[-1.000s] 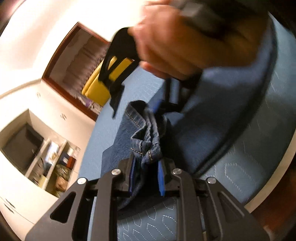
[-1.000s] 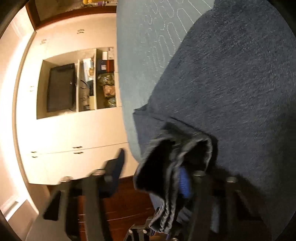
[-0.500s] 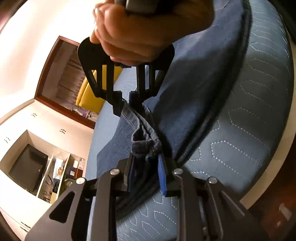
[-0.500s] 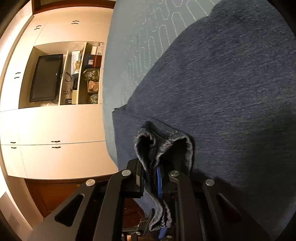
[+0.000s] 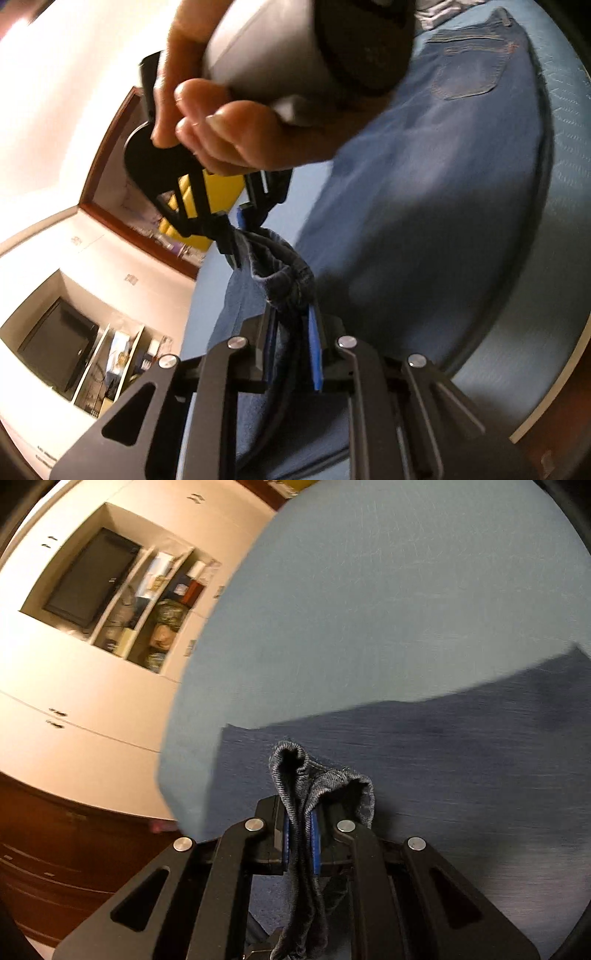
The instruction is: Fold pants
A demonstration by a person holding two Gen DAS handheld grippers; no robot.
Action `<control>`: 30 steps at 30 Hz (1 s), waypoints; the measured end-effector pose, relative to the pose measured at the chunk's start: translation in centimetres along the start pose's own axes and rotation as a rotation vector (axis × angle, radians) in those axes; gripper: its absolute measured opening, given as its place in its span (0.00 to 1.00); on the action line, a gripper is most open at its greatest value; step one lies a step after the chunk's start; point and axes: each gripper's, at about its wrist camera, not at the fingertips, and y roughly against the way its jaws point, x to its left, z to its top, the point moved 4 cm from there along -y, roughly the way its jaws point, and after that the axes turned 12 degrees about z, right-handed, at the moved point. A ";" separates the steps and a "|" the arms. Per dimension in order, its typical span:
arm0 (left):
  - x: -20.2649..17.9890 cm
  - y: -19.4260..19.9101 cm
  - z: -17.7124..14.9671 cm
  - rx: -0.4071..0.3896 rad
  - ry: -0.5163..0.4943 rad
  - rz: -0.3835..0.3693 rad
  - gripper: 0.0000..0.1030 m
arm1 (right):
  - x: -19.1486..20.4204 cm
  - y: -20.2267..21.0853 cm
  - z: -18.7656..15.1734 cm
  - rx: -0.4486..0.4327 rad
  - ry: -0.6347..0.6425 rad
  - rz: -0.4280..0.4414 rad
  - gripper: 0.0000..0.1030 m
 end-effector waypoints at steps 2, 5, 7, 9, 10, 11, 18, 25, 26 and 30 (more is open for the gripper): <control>-1.7 0.1 1.3 -0.003 0.005 -0.031 0.15 | -2.5 0.7 -0.3 0.003 -0.015 -0.019 0.11; -5.1 -0.6 1.4 0.027 -0.036 -0.076 0.15 | -6.4 0.0 -1.0 0.026 -0.051 -0.017 0.11; -6.1 -0.6 1.1 0.027 -0.055 -0.056 0.14 | -8.3 -0.6 -1.6 0.039 -0.071 -0.037 0.17; -6.0 -0.5 1.1 0.037 -0.044 -0.041 0.22 | -9.1 -0.5 -1.8 0.005 -0.097 0.029 0.20; -5.8 -0.4 1.2 0.036 -0.041 -0.030 0.27 | -9.3 -0.3 -1.8 -0.005 -0.107 0.045 0.24; -5.7 -0.4 1.2 0.034 -0.042 -0.025 0.29 | -9.5 -0.1 -1.7 -0.012 -0.110 0.053 0.26; -6.5 -0.2 1.4 0.034 -0.065 -0.057 0.20 | -10.6 1.5 -1.8 -0.023 -0.084 0.047 0.20; -5.4 0.2 1.9 0.016 -0.034 -0.066 0.17 | -9.7 4.5 -3.2 -0.096 -0.048 0.066 0.11; -5.2 0.6 2.1 -0.001 -0.030 -0.068 0.17 | -9.6 5.1 -3.4 -0.106 -0.038 0.056 0.11; -5.4 1.5 3.6 -0.042 -0.027 -0.084 0.17 | -10.2 7.7 -4.0 -0.135 -0.036 0.033 0.11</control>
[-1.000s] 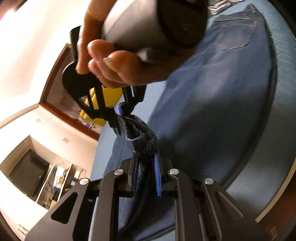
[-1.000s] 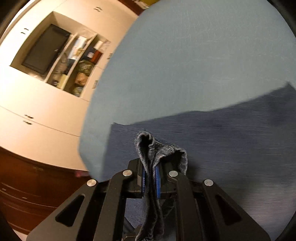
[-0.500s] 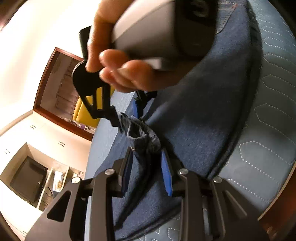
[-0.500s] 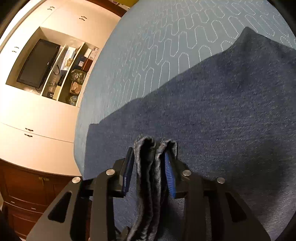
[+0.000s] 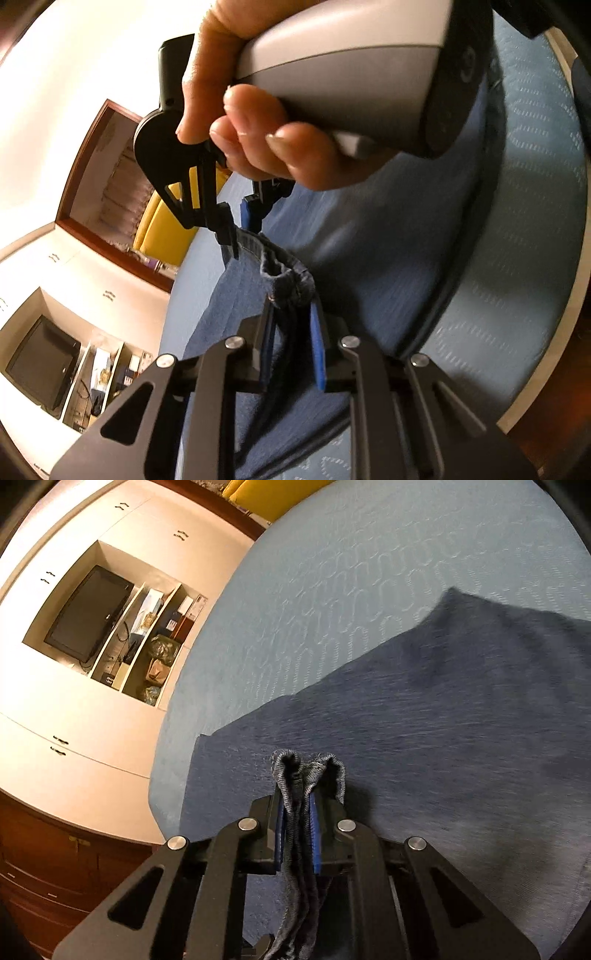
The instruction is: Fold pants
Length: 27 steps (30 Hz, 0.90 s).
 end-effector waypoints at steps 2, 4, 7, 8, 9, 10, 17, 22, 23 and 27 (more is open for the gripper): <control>-0.5 0.2 0.5 -0.007 -0.005 -0.011 0.17 | -0.7 0.6 -0.1 0.001 -0.011 -0.005 0.11; -1.3 -0.2 0.6 0.002 -0.018 -0.027 0.17 | -1.3 0.6 -0.1 0.010 -0.023 -0.005 0.11; -2.0 -0.5 0.2 0.019 -0.026 -0.048 0.27 | -3.1 -0.1 -0.6 0.034 -0.049 -0.047 0.11; -1.7 -0.4 0.3 0.014 -0.009 -0.046 0.33 | -3.6 0.0 -0.7 0.023 -0.064 -0.060 0.13; -1.0 0.1 0.4 0.004 0.032 -0.056 0.48 | -3.7 0.5 -0.8 0.008 -0.073 -0.045 0.16; -0.4 0.6 0.4 -0.008 0.068 -0.065 0.66 | -3.6 1.0 -0.8 -0.010 -0.071 -0.051 0.28; 7.2 3.5 -3.5 0.022 0.492 -0.124 0.70 | 0.4 8.2 -0.9 -0.245 0.115 -0.331 0.74; 14.5 0.4 -12.5 0.324 0.831 -0.044 0.58 | 6.5 6.1 -4.8 -0.252 0.412 -0.487 0.86; 15.5 -0.4 -14.3 0.375 0.892 -0.060 0.56 | 7.4 4.7 -5.7 -0.250 0.436 -0.523 0.86; 17.7 -1.9 -17.5 0.429 0.986 -0.095 0.46 | 7.6 1.4 -8.2 -0.212 0.484 -0.611 0.86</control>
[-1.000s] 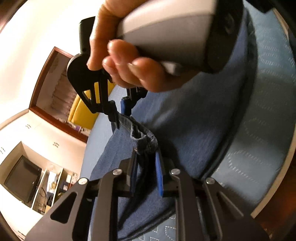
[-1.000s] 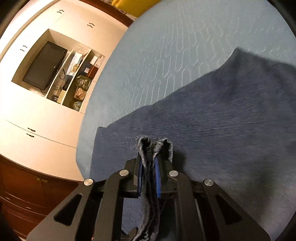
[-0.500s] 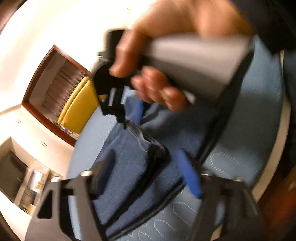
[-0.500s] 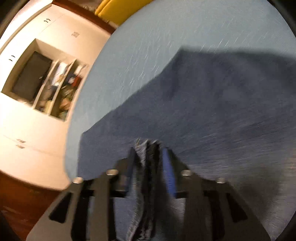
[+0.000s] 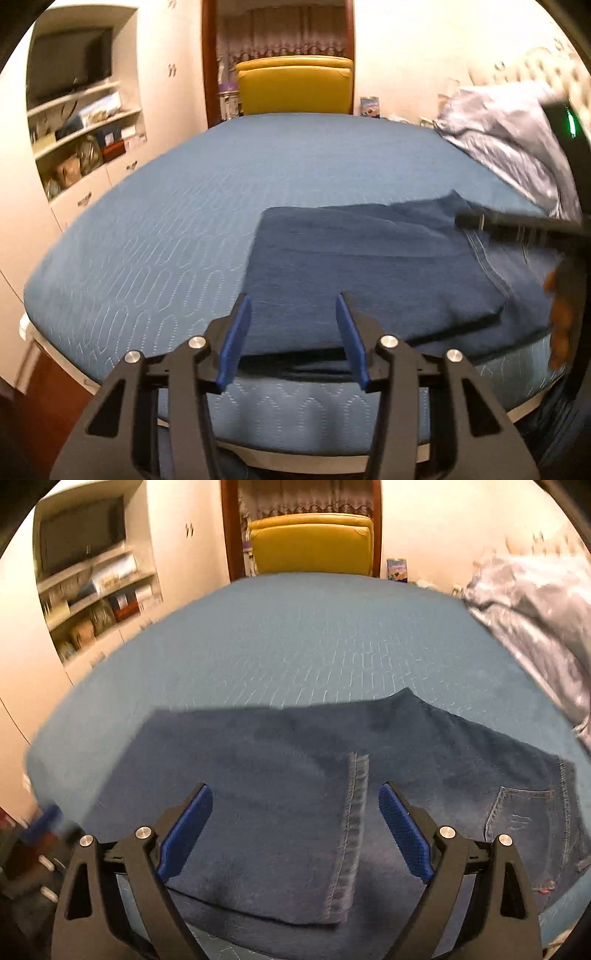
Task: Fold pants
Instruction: 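Lay the hems onto the seat and open both tools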
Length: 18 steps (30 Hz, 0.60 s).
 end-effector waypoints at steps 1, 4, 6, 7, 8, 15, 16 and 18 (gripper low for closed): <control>-0.1 0.1 -0.3 0.003 -0.002 -0.013 0.46 | 0.5 -0.4 -0.2 0.009 0.013 -0.019 0.86; -1.1 -0.3 -0.7 0.001 -0.020 -0.053 0.46 | 1.2 -1.8 -1.5 0.046 0.047 -0.033 0.86; -1.8 -1.3 -0.6 0.016 -0.011 -0.083 0.46 | 1.1 -2.5 -2.2 0.066 0.060 -0.050 0.86; -1.9 -1.9 -0.6 0.023 0.002 -0.085 0.47 | 1.2 -3.3 -2.4 0.082 0.057 -0.041 0.86; -2.1 -2.7 -0.6 0.033 0.003 -0.087 0.48 | 1.0 -3.8 -2.8 0.096 0.051 -0.046 0.86; -4.3 -6.4 -2.7 0.127 -0.097 -0.041 0.66 | -1.2 -5.8 -4.9 0.161 -0.091 -0.027 0.96; -4.3 -6.3 -2.8 0.127 -0.098 -0.034 0.72 | -1.3 -5.9 -4.8 0.162 -0.078 -0.027 0.96; -4.3 -5.9 -2.8 0.139 -0.092 -0.043 0.84 | -1.2 -5.9 -4.9 0.161 -0.071 -0.029 0.96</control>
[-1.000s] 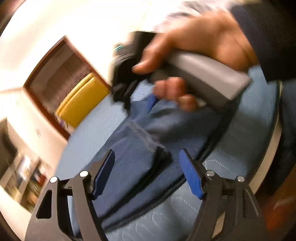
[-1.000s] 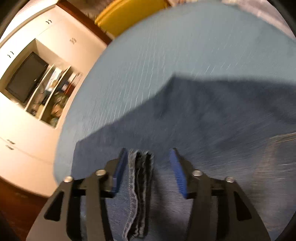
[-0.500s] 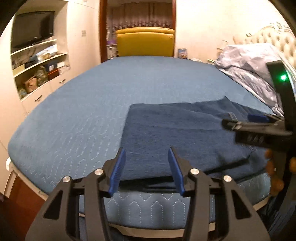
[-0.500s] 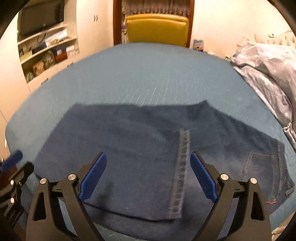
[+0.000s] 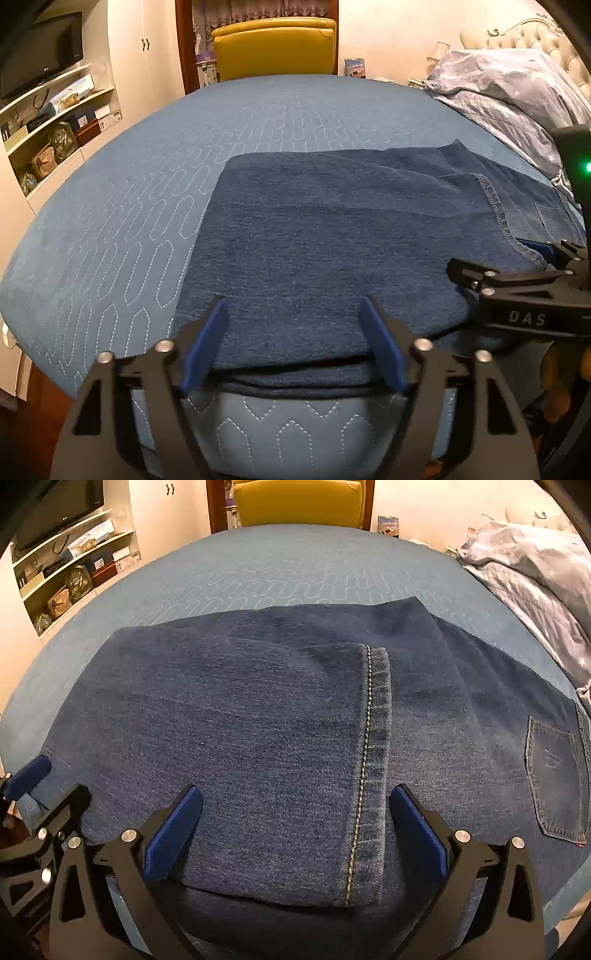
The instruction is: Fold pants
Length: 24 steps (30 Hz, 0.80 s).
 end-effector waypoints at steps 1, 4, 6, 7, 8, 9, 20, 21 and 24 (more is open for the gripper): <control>0.0 0.2 0.2 0.011 0.007 -0.013 0.91 | -0.1 0.0 0.0 -0.003 -0.002 0.002 0.96; 0.0 1.8 1.2 -0.020 0.016 0.048 0.96 | 0.1 0.2 -0.3 -0.007 0.004 0.002 0.96; 0.1 3.5 2.2 -0.111 0.035 0.040 0.98 | 0.3 0.2 -0.5 -0.007 0.000 0.003 0.96; 0.2 3.7 2.6 -0.125 0.033 0.036 0.98 | 0.4 0.2 -0.6 -0.006 0.000 0.003 0.96; 0.2 3.7 3.0 -0.133 0.023 0.038 0.98 | 0.4 0.2 -0.6 -0.005 0.000 0.002 0.96; 0.1 3.5 3.3 -0.137 0.001 0.041 0.97 | 0.4 0.3 -0.5 -0.004 0.000 0.004 0.96; 0.4 -1.6 1.5 0.011 -0.067 0.043 0.49 | 0.0 0.2 0.0 0.004 0.001 0.017 0.96; 0.7 -1.9 1.5 0.011 -0.061 0.060 0.49 | 0.0 0.2 -0.1 0.004 -0.001 0.020 0.96; 2.1 -2.2 2.6 0.015 -0.023 0.060 0.46 | -0.3 0.2 -0.1 -0.001 0.000 0.023 0.96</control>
